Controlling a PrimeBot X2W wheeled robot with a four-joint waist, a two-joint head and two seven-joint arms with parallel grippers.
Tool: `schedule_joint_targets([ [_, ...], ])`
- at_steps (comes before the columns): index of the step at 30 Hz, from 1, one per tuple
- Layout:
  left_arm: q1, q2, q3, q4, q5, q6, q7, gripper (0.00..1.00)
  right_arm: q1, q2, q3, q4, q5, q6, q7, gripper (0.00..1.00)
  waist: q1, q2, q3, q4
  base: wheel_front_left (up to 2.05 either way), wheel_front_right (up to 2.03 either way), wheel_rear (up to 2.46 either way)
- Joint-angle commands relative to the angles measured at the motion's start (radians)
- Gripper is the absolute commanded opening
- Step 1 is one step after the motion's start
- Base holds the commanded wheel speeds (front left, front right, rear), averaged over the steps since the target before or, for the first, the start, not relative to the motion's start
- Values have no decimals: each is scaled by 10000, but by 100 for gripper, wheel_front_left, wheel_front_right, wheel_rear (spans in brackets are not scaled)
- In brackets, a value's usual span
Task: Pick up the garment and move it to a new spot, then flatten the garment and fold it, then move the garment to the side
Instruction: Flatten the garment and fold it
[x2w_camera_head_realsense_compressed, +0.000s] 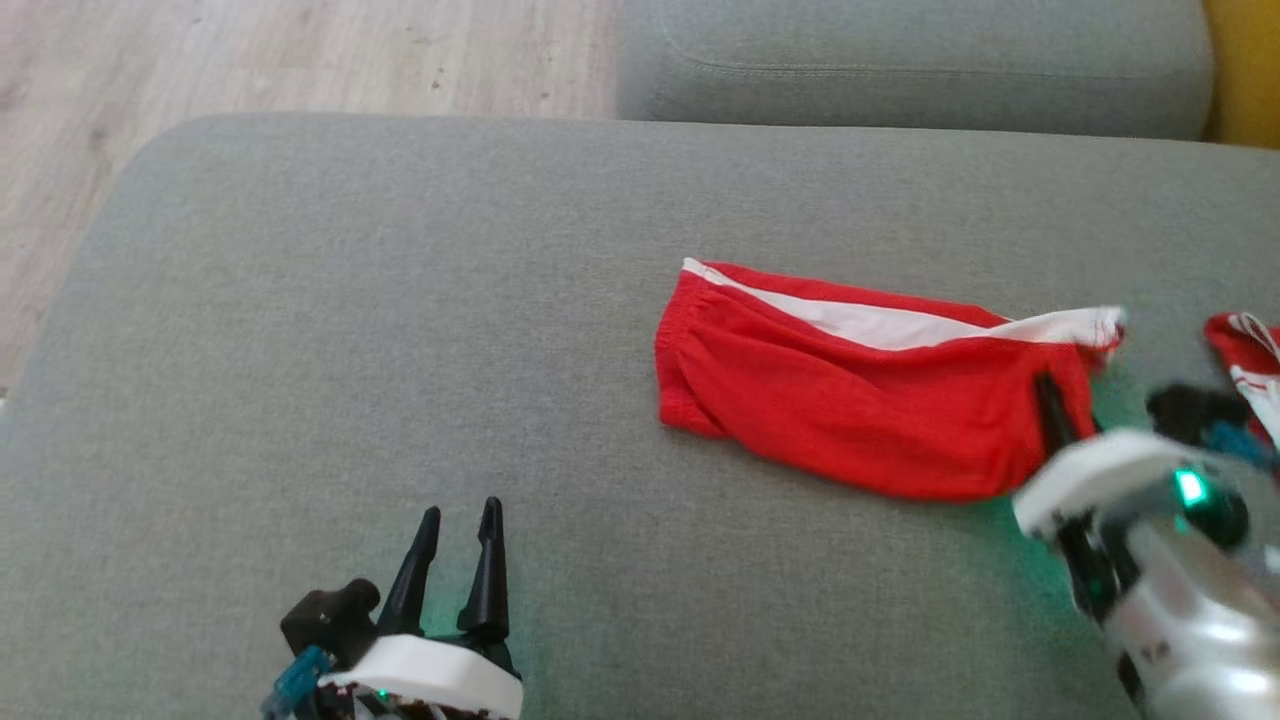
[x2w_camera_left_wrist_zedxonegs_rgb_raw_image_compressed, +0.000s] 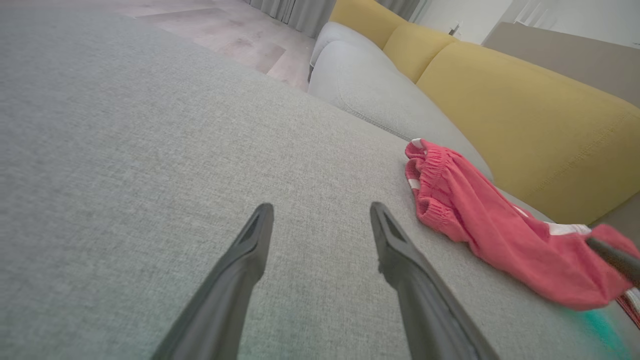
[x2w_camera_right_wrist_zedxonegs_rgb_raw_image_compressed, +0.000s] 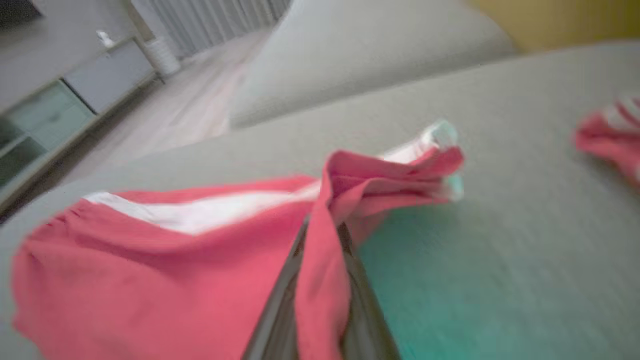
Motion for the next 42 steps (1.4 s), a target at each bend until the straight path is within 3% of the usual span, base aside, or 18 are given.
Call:
schedule_joint_targets([
  [1,-246,78,188,-248,73,-48,-53,100,-739,44,219,-765,-244,-7,-197,0,-1,-1,0,128,0,0,0],
  [6,-263,78,12,-188,58,-48,-53,100,-1172,836,646,-2257,-825,-7,-205,0,-1,-1,-3,533,0,0,0],
  [8,-274,78,-16,-178,62,-44,-53,100,-1232,1065,805,-2366,-913,-7,-205,0,-1,-1,-4,643,0,0,0],
  [10,-332,78,-109,-108,103,-40,-53,100,-1376,1704,1427,-2213,-1125,-7,-179,0,-1,-1,-4,1019,0,0,0],
  [11,-352,78,-136,-72,110,-42,-53,100,-1397,1859,1685,-2033,-1208,-7,-86,44,-1,-1,-2,1128,0,0,0],
  [12,-376,78,-172,-31,124,-47,-53,100,-1414,1990,1904,-1896,-1237,-7,-56,100,-1,-1,-5,1237,0,0,0],
  [16,-442,78,-135,65,261,-44,-53,100,-1455,2216,2295,-1805,-1205,-7,-157,100,-1,-1,-19,1339,0,0,0],
  [19,-470,78,124,32,479,-9,-53,100,-1240,2248,2094,-2283,-1364,-7,-200,100,-1,-1,-75,1020,0,0,0],
  [32,-271,78,1212,-502,2478,310,-53,100,1427,1973,-2436,-3977,-4853,-7,-207,100,-1,-1,-538,-431,0,0,0],
  [42,681,78,1411,-1328,3367,629,-53,100,3068,2232,-3665,-4486,-5996,-7,-207,100,-1,-1,-809,-889,0,0,0],
])
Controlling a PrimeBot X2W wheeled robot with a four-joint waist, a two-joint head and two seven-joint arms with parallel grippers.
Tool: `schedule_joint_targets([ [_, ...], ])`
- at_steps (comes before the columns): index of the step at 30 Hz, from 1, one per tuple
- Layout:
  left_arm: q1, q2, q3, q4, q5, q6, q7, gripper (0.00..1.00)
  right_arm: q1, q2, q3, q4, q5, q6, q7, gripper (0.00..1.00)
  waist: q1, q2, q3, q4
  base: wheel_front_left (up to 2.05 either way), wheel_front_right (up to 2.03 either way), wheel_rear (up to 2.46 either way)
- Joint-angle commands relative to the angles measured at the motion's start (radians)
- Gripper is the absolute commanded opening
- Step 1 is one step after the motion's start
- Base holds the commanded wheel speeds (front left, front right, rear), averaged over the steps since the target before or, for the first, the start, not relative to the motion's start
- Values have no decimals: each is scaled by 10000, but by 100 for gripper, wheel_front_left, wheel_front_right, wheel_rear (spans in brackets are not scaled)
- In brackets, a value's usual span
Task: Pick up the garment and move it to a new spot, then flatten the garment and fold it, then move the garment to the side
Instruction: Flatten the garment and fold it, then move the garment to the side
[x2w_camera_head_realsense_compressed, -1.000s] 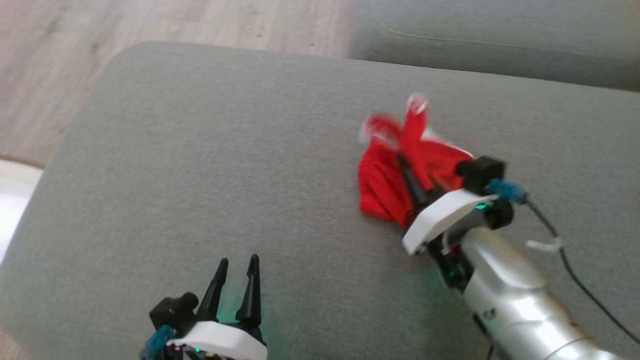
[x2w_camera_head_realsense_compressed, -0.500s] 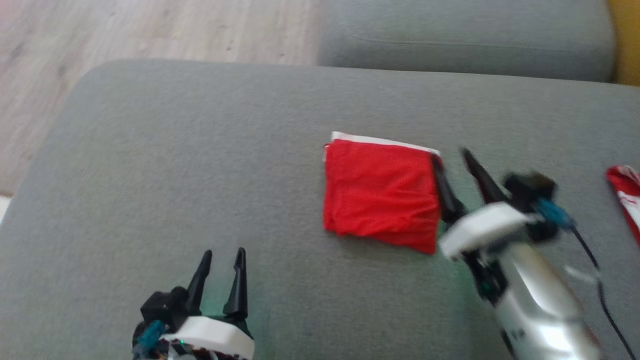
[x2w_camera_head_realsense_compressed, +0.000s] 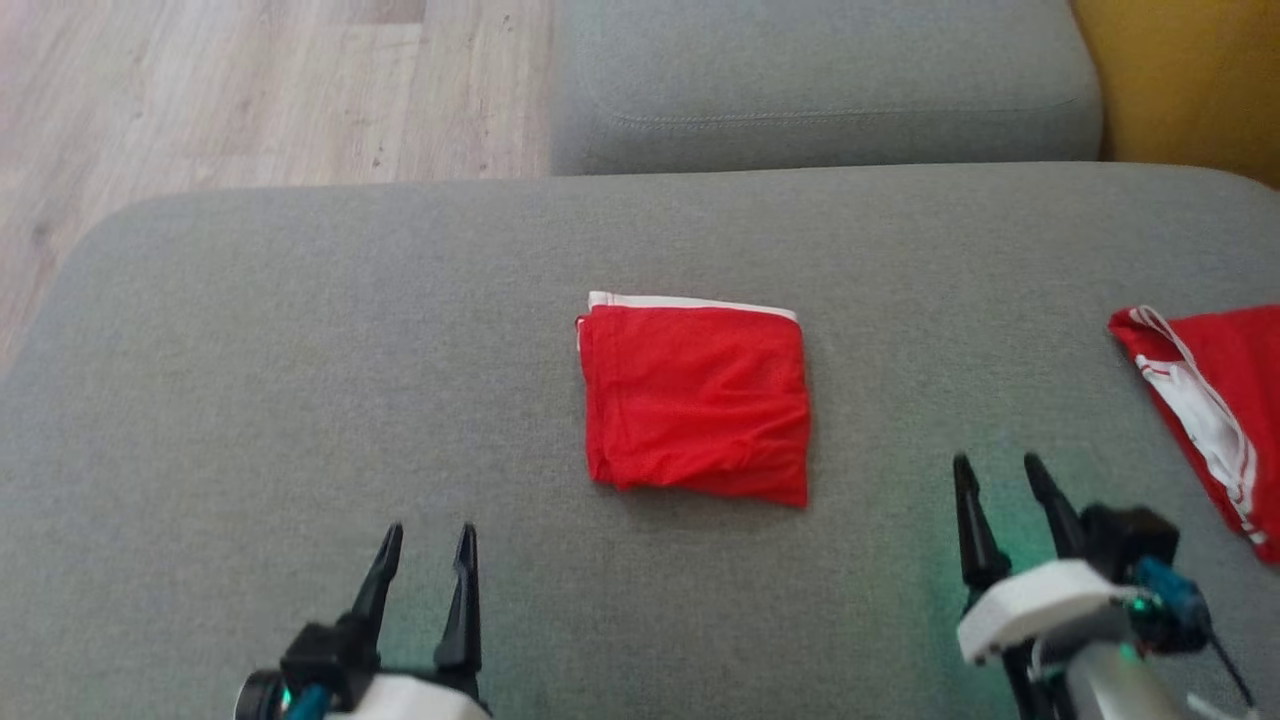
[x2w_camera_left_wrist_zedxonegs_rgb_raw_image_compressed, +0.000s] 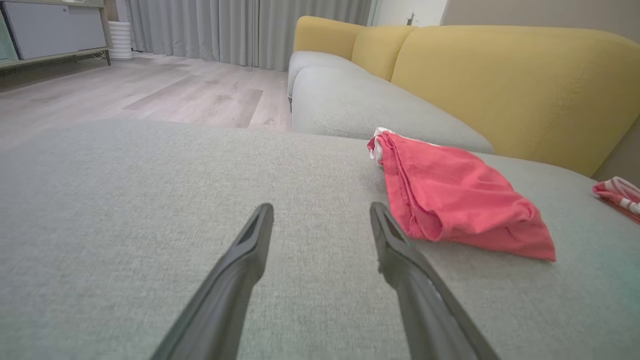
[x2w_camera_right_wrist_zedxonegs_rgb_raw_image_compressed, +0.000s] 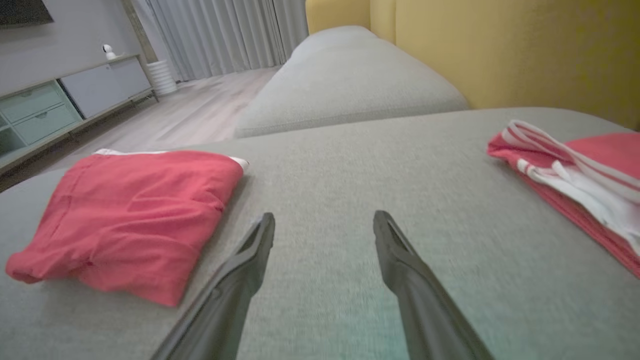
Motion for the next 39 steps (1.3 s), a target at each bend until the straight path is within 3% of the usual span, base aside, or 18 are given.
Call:
schedule_joint_targets([
  [1,-153,54,273,-407,152,90,-53,100,-135,76,211,-364,-105,-7,-110,100,1,-1,-32,-39,0,0,0],
  [9,-44,54,93,-522,155,153,-53,100,-77,88,495,-377,161,-7,-110,100,1,-1,-12,38,0,0,0],
  [16,-452,54,-502,-549,-124,118,-53,100,-1091,90,999,312,94,-7,-110,100,1,-1,770,721,0,0,0],
  [20,-790,54,-1042,-573,-403,227,-53,100,-2282,90,1019,1069,-138,-7,-110,100,1,-1,1443,1329,0,0,0],
  [26,-1056,54,-1538,-578,-667,395,-53,100,-3701,90,795,3432,-535,-7,192,100,1,-1,2008,2081,0,0,0],
  [27,-1073,54,-1564,-587,-676,395,-53,100,-3780,90,726,3750,-588,-7,256,96,1,-1,2040,2127,0,0,0],
  [29,-1098,54,-1571,-589,-694,411,-53,100,-3888,90,593,4226,-634,-7,223,0,1,-1,2057,2141,0,0,0],
  [34,-1173,54,-1452,-636,-663,381,-53,100,-3981,91,383,4454,-538,-7,-70,0,1,-1,1878,1540,0,0,0],
  [39,-1229,54,-1254,-600,-581,225,-53,100,-3589,91,693,3692,45,-7,-105,0,1,-1,1550,-67,0,0,0],
])
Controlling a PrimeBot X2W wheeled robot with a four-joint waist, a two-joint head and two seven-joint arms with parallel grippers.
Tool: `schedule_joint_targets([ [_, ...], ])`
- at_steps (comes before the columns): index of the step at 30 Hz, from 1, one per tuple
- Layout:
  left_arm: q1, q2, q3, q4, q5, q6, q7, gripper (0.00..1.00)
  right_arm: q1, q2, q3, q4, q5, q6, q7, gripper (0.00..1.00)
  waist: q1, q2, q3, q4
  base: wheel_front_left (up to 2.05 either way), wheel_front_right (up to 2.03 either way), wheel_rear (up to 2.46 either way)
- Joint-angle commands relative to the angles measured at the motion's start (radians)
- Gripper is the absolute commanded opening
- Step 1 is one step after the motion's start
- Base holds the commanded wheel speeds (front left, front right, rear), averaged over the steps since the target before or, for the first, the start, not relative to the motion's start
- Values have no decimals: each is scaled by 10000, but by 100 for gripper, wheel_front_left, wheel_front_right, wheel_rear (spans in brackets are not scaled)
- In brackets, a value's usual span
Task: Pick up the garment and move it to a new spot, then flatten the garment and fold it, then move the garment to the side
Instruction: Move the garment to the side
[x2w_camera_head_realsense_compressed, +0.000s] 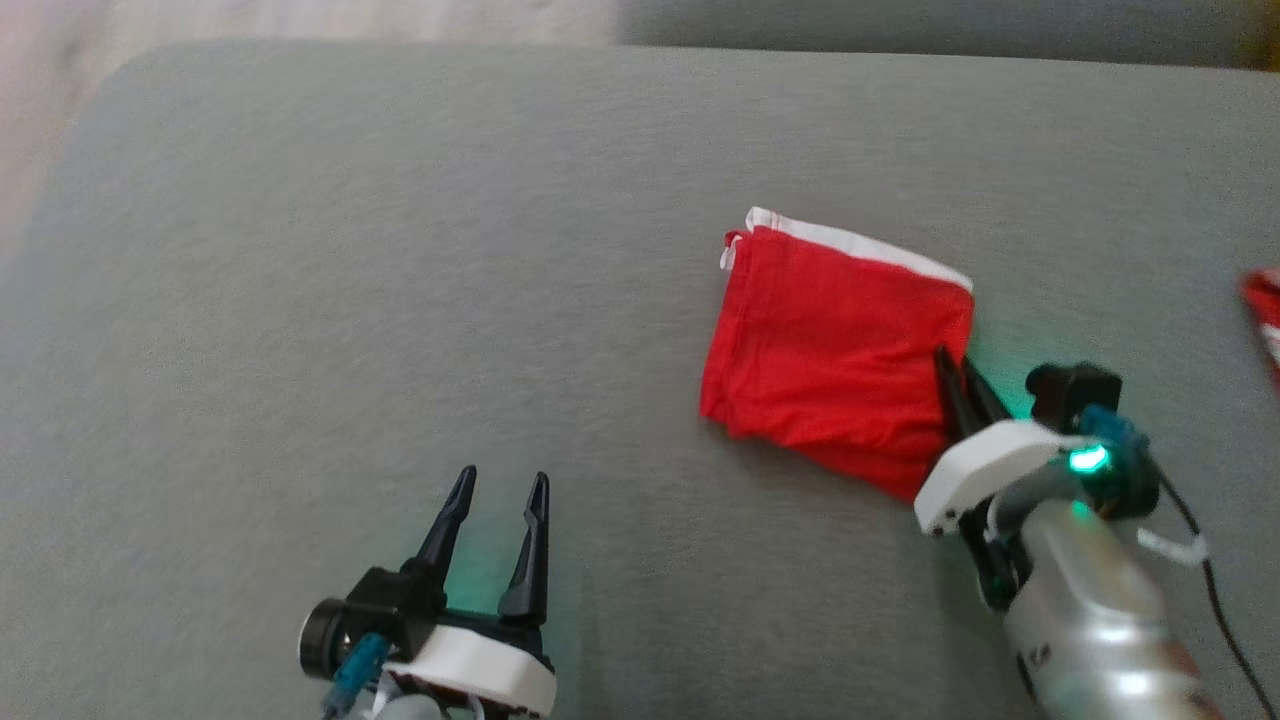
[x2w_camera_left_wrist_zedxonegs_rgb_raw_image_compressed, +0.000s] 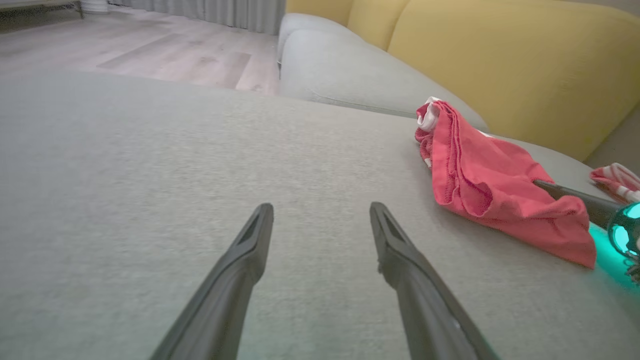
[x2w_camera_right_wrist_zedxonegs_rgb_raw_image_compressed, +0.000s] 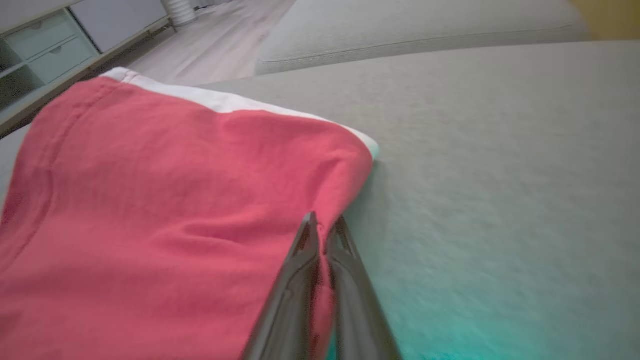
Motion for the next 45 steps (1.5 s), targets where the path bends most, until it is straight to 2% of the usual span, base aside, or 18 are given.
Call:
schedule_joint_targets([
  [1,-434,26,362,-256,81,-69,-53,100,349,-13,417,-438,225,-7,-91,0,-1,0,-417,-1544,0,0,0],
  [5,-595,26,350,-193,71,-206,-53,100,779,-13,1004,-935,539,-7,-93,0,-1,0,-568,-3154,0,0,0],
  [10,-832,26,128,-178,-92,-337,-53,100,1192,-13,1542,-1395,909,-7,-94,0,-1,0,-626,-4808,0,0,0],
  [13,-993,26,-38,-231,-156,-352,-53,100,1379,-13,1727,-1641,1085,-7,-94,0,-1,0,-570,-5457,0,0,0],
  [20,-1022,26,-244,-124,-151,-361,-53,100,1620,-13,1982,-2054,1365,-7,-94,0,-1,0,-434,-6125,0,0,0],
  [27,-1078,26,-293,101,-40,-414,-53,100,945,-25,1687,-2175,699,-7,-95,0,-1,0,-72,-5615,0,0,0],
  [30,-1087,26,-303,146,24,-422,-53,100,280,-341,1528,-2191,241,-7,-95,0,-1,0,147,-5238,0,0,0],
  [35,-1100,26,-298,178,144,-434,-53,100,-1043,-1564,1377,-1721,-318,-7,-95,0,-1,0,477,-4606,0,0,0],
  [42,-1328,26,-309,169,275,-441,-53,100,-2846,-3461,1163,-100,-1268,-7,5,0,-1,0,892,-3820,0,0,0],
  [45,-1448,26,-312,183,343,-437,-53,100,-3424,-4024,838,615,-1764,-7,65,0,-1,0,1019,-3591,0,0,0],
])
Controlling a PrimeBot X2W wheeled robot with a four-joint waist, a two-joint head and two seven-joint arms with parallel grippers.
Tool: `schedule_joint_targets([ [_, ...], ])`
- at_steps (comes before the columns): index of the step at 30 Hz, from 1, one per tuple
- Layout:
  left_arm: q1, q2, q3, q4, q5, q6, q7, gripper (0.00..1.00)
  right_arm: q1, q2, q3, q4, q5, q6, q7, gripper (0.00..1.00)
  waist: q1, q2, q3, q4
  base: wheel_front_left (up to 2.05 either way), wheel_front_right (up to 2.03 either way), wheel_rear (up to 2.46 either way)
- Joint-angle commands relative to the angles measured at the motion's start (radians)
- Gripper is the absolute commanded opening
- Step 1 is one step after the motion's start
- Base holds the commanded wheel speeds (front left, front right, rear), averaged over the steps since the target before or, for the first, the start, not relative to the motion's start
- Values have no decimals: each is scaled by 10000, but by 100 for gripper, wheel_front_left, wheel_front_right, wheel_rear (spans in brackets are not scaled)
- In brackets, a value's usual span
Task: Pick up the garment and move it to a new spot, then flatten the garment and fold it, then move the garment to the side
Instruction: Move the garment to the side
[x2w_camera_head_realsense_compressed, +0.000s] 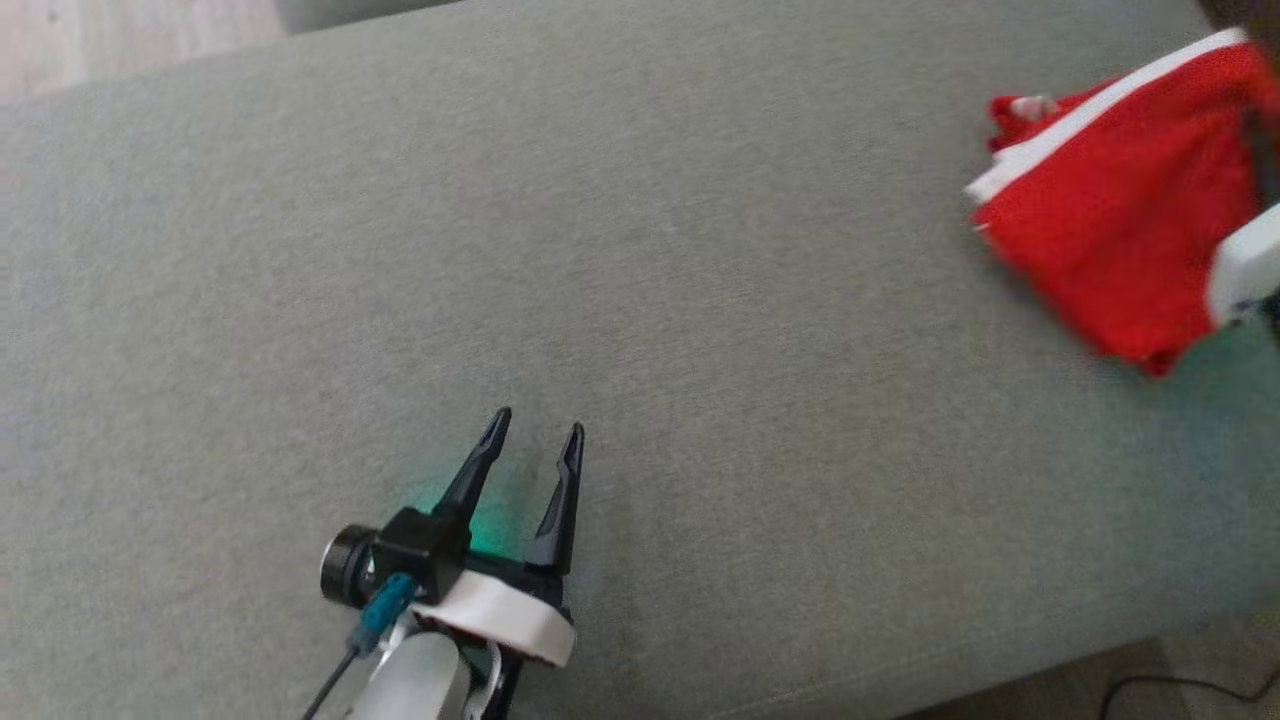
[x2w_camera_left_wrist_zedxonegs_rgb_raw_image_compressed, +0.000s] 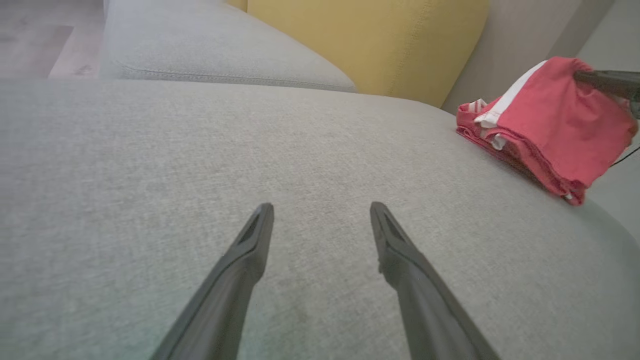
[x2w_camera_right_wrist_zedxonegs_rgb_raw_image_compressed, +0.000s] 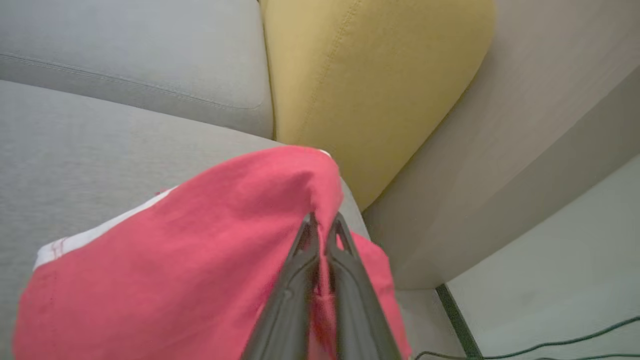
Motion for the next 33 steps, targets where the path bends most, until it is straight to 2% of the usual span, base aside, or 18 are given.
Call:
schedule_joint_targets([
  [1,-342,20,295,-264,123,-27,-53,100,-480,-436,-190,148,-323,-7,30,10,-1,0,222,289,0,0,0],
  [2,-362,20,307,-263,138,-21,-53,100,-621,-510,-362,308,-458,-7,27,29,-1,0,251,328,0,0,0],
  [3,-378,20,331,-260,160,-12,-53,100,-731,-556,-572,442,-590,-7,17,38,-1,0,270,354,0,0,0],
  [4,-386,20,360,-254,186,0,-53,100,-824,-591,-811,572,-727,-7,11,40,-1,0,283,369,0,0,0],
  [5,-392,20,391,-248,207,6,-53,100,-904,-617,-1109,689,-849,-7,5,79,-1,0,297,379,0,0,0],
  [6,-402,20,429,-249,221,10,-53,100,-960,-641,-1385,810,-1023,-7,32,100,-1,0,303,388,0,0,0],
  [11,-420,20,603,-270,265,29,-53,100,-930,-387,-2752,848,-1820,-7,-45,100,-1,0,231,350,0,0,0],
  [13,-417,20,642,-282,277,38,-53,100,-872,-255,-2990,757,-1914,-7,-80,100,-1,0,204,328,0,0,0],
  [16,-401,20,807,-336,305,88,-53,100,-653,330,-3547,305,-2046,-7,-142,100,-1,0,110,278,0,0,0],
  [19,-367,20,983,-401,333,128,-53,100,-243,1126,-3690,-810,-1913,-7,-151,100,-1,0,15,257,0,0,0],
  [26,-216,20,1400,-573,301,266,-53,100,1423,2814,-2917,-3046,-893,-7,-154,100,-1,0,-299,487,0,0,0],
  [33,21,20,1828,-729,353,558,-53,100,3308,3523,-1940,-4408,255,-7,-155,100,-1,0,-637,1223,0,0,0],
])
